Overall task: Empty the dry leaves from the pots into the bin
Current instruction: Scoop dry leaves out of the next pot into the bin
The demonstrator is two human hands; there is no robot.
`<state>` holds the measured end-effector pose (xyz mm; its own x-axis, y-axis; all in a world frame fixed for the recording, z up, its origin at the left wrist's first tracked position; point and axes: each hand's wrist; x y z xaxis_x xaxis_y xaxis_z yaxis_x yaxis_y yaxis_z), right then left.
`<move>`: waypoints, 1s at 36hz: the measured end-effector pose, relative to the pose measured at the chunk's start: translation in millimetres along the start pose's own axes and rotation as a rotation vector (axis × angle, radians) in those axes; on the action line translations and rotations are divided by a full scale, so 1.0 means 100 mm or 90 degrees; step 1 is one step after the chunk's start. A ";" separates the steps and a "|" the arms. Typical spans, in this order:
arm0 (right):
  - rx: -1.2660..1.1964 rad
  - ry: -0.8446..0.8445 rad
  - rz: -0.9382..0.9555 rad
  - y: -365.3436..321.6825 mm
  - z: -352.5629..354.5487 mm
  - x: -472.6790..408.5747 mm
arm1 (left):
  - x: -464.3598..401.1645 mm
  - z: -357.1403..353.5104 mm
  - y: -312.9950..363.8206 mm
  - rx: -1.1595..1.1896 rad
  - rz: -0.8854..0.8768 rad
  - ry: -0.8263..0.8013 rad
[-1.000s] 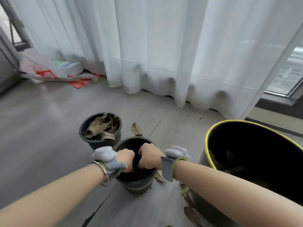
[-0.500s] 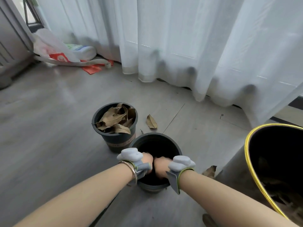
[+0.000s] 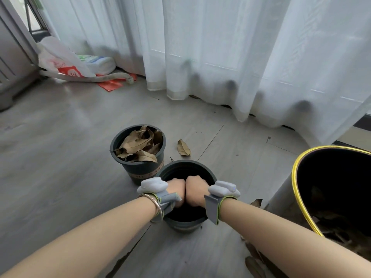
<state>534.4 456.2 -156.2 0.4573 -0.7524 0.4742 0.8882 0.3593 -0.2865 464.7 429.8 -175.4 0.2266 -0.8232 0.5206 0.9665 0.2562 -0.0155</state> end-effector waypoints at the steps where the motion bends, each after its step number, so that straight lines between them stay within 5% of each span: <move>1: -0.009 0.012 0.004 -0.01 0.03 0.01 | 0.03 0.06 0.00 -0.011 0.018 0.001; 22: -0.279 0.079 0.058 0.11 1.04 0.61 | 0.89 1.11 -0.05 0.268 -0.073 0.211; 36: -0.375 0.220 0.084 0.79 1.88 1.61 | 1.39 1.78 0.69 0.370 -0.241 0.339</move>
<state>686.6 467.7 54.0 0.4330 -0.8904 0.1404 0.6091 0.1742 -0.7738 541.1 423.0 47.7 0.0692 -0.9953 -0.0682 0.8064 0.0155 0.5911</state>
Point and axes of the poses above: each hand's wrist, its own x-axis away from the middle knuckle, its own z-axis out of the back of the hand, y = z × x, and after that the axes turned 3 degrees about y, right-handed
